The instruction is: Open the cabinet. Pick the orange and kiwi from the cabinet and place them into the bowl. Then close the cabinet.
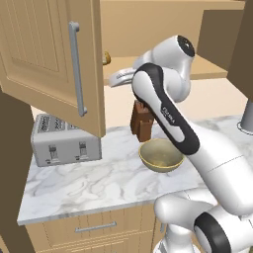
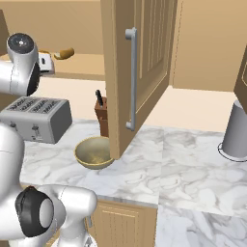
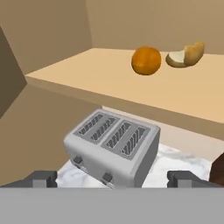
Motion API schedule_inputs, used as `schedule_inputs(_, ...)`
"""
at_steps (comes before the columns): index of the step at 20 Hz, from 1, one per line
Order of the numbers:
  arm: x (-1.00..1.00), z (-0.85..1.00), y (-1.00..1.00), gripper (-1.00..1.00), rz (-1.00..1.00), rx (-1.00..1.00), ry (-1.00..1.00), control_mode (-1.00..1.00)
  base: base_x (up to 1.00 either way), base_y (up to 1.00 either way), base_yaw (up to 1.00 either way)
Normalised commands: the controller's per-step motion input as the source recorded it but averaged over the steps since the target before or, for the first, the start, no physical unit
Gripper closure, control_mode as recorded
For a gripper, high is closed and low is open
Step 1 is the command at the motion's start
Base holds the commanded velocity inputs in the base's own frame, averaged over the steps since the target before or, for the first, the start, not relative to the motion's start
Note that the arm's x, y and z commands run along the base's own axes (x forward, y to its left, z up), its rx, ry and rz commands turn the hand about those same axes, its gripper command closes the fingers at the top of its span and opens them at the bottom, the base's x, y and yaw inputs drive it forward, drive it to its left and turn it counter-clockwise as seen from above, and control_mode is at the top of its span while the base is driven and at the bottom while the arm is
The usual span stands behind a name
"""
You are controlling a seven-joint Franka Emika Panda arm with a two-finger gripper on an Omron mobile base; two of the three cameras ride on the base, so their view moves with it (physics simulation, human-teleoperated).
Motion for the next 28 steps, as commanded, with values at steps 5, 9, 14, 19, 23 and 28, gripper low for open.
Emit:
schedule_inputs(5, 0.30, 0.18, 0.17, -1.00, -0.05, 0.00, 0.01, -1.00, 0.00, 0.00, 0.00)
schedule_inputs(9, 0.33, 0.12, 0.11, -1.00, -0.07, 0.00, 0.00, -1.00, 0.00, 0.00, 0.00)
schedule_inputs(14, 0.33, 0.04, 0.11, -1.00, -0.07, 0.00, 0.00, -1.00, 0.00, 0.00, 0.00)
schedule_inputs(19, 0.33, 0.03, 0.10, -1.00, -0.07, 0.00, 0.00, -1.00, 0.00, 0.00, 0.00)
schedule_inputs(23, 0.36, 0.00, 0.13, -1.00, -0.05, 0.00, 0.00, -1.00, 0.00, 0.00, 0.00)
schedule_inputs(28, 0.36, 0.00, 0.08, -1.00, -0.04, 0.00, 0.00, -1.00, 0.00, 0.00, 0.00)
